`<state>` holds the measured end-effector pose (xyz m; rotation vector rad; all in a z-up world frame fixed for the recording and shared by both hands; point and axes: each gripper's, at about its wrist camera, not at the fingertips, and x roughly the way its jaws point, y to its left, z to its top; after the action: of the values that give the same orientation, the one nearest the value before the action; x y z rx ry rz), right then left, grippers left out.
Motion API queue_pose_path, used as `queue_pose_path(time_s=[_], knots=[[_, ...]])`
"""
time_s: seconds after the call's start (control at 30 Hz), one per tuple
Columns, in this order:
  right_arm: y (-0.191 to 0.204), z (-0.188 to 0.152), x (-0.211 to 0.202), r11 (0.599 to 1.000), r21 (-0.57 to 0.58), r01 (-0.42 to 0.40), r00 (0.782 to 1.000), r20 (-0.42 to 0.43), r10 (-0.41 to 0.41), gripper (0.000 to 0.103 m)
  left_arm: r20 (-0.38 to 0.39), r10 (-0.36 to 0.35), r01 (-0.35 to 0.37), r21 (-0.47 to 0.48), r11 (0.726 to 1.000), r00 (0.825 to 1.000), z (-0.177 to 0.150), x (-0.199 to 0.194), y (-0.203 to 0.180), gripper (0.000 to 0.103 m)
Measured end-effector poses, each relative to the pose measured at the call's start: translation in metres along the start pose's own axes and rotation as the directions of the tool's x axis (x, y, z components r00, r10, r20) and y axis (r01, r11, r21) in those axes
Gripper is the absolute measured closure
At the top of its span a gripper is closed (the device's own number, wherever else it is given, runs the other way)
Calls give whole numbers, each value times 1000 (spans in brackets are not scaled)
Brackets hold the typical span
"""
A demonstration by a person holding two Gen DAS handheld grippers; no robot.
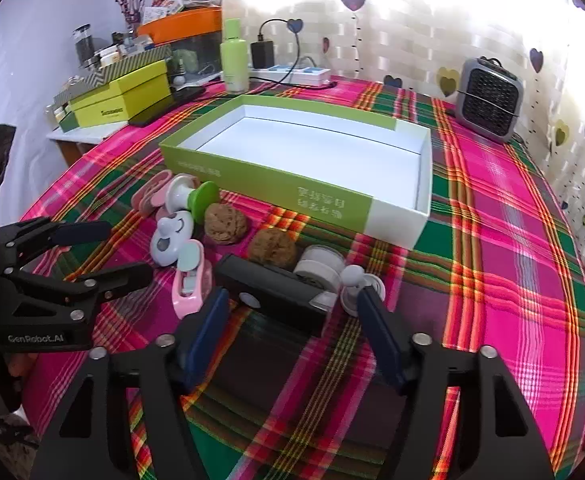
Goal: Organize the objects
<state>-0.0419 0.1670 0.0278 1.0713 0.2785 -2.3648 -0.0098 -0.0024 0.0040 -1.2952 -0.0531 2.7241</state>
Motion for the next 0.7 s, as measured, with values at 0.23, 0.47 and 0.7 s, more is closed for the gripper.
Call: queue_pose_path(time_s=[0.23, 0.47, 0.7], knots=[[-1, -2, 3, 1000, 7, -26, 999, -28, 26, 58, -4, -8, 8, 7, 1000, 1000, 3, 1, -3, 22], [6, -9, 0, 997, 1, -76, 996, -46, 76, 74, -4, -7, 7, 7, 1000, 1000, 2, 1, -3, 22], [5, -9, -6, 996, 12, -93, 995, -22, 93, 74, -7, -12, 12, 4, 1000, 1000, 3, 3, -5, 22]])
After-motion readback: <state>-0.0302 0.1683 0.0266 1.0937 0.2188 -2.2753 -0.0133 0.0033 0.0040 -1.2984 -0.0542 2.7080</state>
